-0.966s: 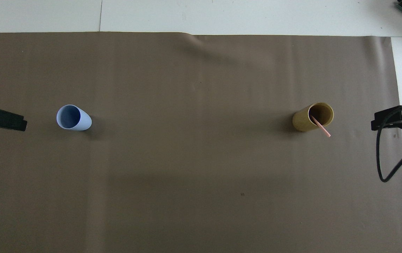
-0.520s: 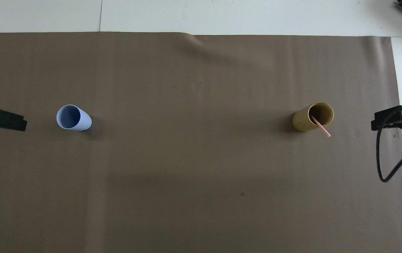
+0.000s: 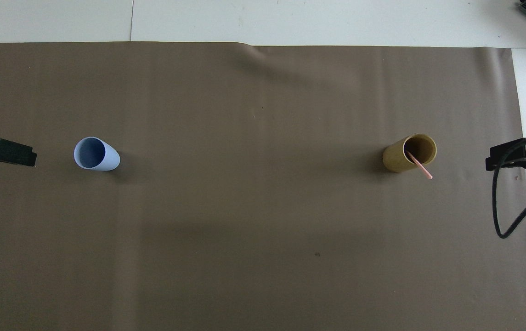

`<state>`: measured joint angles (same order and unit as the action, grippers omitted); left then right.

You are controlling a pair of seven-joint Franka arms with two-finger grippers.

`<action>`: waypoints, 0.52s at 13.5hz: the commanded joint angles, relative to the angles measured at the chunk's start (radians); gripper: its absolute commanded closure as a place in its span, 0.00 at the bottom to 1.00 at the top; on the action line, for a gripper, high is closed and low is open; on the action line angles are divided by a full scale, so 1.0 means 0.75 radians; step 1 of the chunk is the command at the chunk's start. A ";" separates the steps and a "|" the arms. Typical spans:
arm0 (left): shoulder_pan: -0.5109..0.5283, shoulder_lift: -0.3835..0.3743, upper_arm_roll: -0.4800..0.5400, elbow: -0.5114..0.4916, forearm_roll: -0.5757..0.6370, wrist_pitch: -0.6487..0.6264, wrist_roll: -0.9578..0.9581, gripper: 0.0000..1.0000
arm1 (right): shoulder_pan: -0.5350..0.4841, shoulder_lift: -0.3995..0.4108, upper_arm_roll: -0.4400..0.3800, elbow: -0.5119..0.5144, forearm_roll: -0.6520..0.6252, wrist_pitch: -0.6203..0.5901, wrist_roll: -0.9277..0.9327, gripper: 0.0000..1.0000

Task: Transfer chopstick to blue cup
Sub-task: 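Reach the left gripper to the blue cup and grasp its rim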

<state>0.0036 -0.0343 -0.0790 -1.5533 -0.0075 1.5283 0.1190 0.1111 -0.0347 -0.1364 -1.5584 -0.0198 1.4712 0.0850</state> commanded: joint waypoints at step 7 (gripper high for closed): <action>0.114 0.233 -0.015 -0.187 -0.051 0.463 0.021 0.00 | -0.011 -0.021 0.008 -0.025 0.004 0.018 -0.001 0.00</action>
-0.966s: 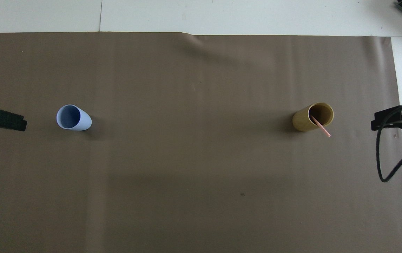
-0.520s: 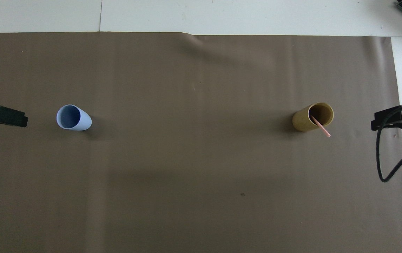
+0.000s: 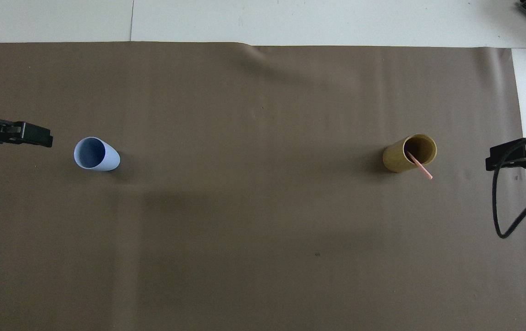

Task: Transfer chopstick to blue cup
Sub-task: 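Reach the left gripper to the blue cup and grasp its rim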

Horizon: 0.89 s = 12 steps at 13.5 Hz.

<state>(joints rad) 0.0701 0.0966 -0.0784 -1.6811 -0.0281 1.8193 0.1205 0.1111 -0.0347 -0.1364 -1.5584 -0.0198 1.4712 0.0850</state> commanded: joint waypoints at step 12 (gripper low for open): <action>0.039 0.192 -0.016 -0.344 -0.026 0.470 0.056 0.10 | -0.011 -0.021 0.008 -0.025 0.004 0.018 -0.001 0.00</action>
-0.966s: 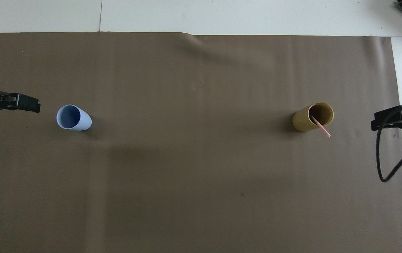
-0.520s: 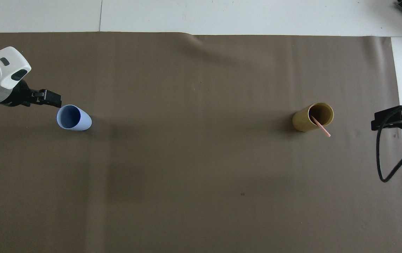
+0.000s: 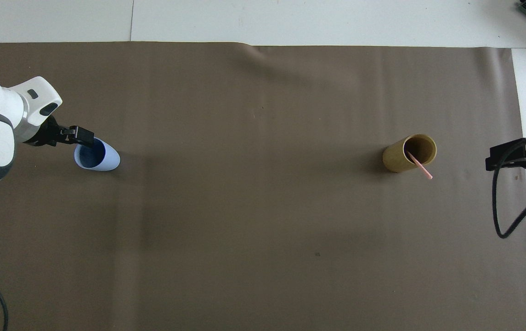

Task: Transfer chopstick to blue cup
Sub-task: 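Reach the left gripper to the blue cup and grasp its rim, then slide the blue cup toward the table center with the left gripper, release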

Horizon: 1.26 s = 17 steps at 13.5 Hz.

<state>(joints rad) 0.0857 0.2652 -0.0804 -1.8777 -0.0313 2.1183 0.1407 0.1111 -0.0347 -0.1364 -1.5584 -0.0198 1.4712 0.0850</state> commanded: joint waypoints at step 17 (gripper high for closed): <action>-0.388 -0.079 -0.015 -0.059 -0.046 -0.022 -0.410 1.00 | -0.011 -0.021 0.008 -0.025 0.004 0.018 -0.001 0.00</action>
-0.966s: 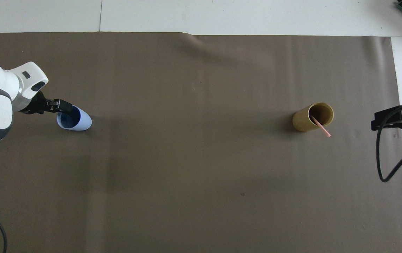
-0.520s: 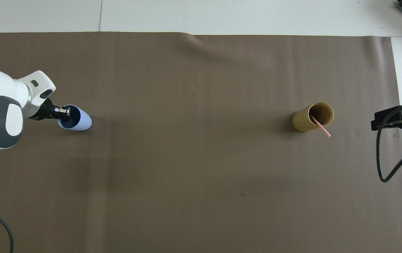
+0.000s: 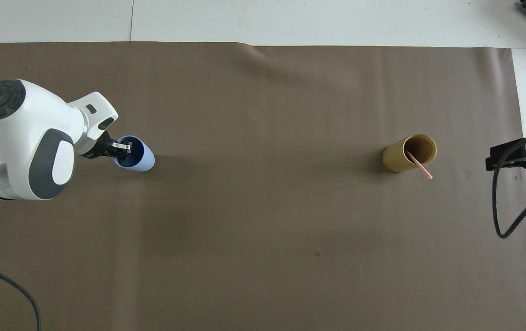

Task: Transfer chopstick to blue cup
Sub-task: 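Slide the blue cup toward the table center with the left gripper, release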

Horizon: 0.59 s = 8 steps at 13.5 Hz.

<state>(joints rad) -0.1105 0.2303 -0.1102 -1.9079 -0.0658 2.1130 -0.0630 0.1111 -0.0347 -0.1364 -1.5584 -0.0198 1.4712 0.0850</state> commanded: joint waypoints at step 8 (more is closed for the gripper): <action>-0.568 -0.033 0.018 -0.031 0.000 0.005 -0.621 1.00 | -0.011 -0.021 0.008 -0.025 0.004 0.018 -0.001 0.00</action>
<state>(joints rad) -0.4992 0.2173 -0.1147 -1.9120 -0.0656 2.1138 -0.4932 0.1111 -0.0347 -0.1364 -1.5584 -0.0198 1.4712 0.0850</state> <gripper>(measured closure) 0.956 0.000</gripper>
